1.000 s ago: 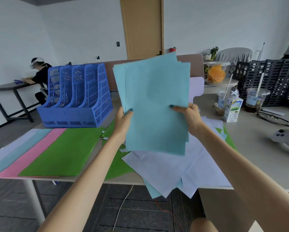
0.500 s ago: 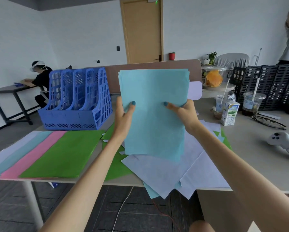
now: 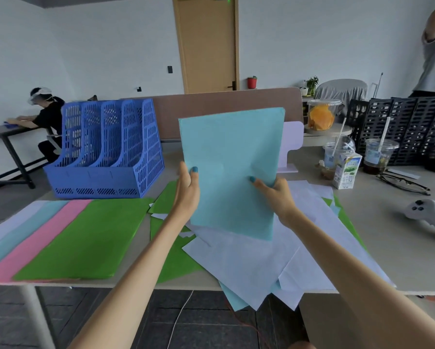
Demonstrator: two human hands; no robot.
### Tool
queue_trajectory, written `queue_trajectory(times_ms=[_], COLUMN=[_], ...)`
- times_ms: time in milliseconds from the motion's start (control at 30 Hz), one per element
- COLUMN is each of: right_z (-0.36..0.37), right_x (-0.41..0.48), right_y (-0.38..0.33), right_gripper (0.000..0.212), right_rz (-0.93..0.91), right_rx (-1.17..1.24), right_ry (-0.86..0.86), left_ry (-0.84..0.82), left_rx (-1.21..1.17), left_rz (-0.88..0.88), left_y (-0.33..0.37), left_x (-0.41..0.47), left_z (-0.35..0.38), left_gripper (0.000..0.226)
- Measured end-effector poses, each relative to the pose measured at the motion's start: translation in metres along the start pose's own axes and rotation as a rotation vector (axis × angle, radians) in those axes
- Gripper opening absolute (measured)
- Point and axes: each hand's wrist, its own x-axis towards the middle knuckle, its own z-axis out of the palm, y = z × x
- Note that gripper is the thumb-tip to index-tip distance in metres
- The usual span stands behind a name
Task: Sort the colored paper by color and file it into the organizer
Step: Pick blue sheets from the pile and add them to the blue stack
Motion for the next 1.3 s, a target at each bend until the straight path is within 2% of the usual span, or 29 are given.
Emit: queue_trajectory(times_ms=[167, 300, 433, 567, 667, 800, 933, 1067, 1233, 1300], right_z=[0.013, 0.026, 0.032, 0.031, 0.031, 0.035, 0.051, 0.082, 0.128, 0.149], right_x=[0.043, 0.069, 0.074, 0.057, 0.024, -0.025, -0.058, -0.063, -0.050, -0.046], right_y=[0.001, -0.001, -0.009, -0.013, -0.012, -0.018, -0.019, -0.017, 0.005, 0.015], right_gripper=[0.005, 0.012, 0.013, 0.017, 0.016, 0.007, 0.022, 0.016, 0.009, 0.007], right_rz=[0.013, 0.125, 0.221, 0.228, 0.194, 0.174, 0.222, 0.232, 0.265, 0.276], right_rx=[0.048, 0.125, 0.170, 0.203, 0.216, 0.217, 0.215, 0.176, 0.138, 0.126], right_ry=[0.000, -0.027, -0.063, -0.097, -0.111, -0.088, -0.107, -0.122, -0.111, -0.096], left_ry=[-0.024, -0.066, -0.114, -0.210, -0.307, -0.310, -0.361, -0.350, -0.208, -0.193], left_rx=[0.036, 0.035, -0.082, -0.409, -0.455, -0.497, -0.451, -0.413, -0.361, -0.364], left_rz=[0.013, -0.010, -0.067, -0.366, -0.513, -0.530, -0.572, -0.615, -0.602, -0.615], left_y=[-0.007, -0.006, -0.003, 0.006, 0.006, 0.009, 0.013, 0.003, -0.038, -0.055], left_x=[0.046, 0.071, 0.086, 0.066, 0.026, -0.027, -0.065, -0.073, -0.065, -0.062], left_z=[-0.013, -0.026, -0.044, -0.059, -0.062, -0.082, -0.106, -0.129, -0.164, -0.182], left_gripper=[0.054, 0.049, 0.011, 0.021, 0.022, 0.018, 0.021, 0.023, 0.044, 0.061])
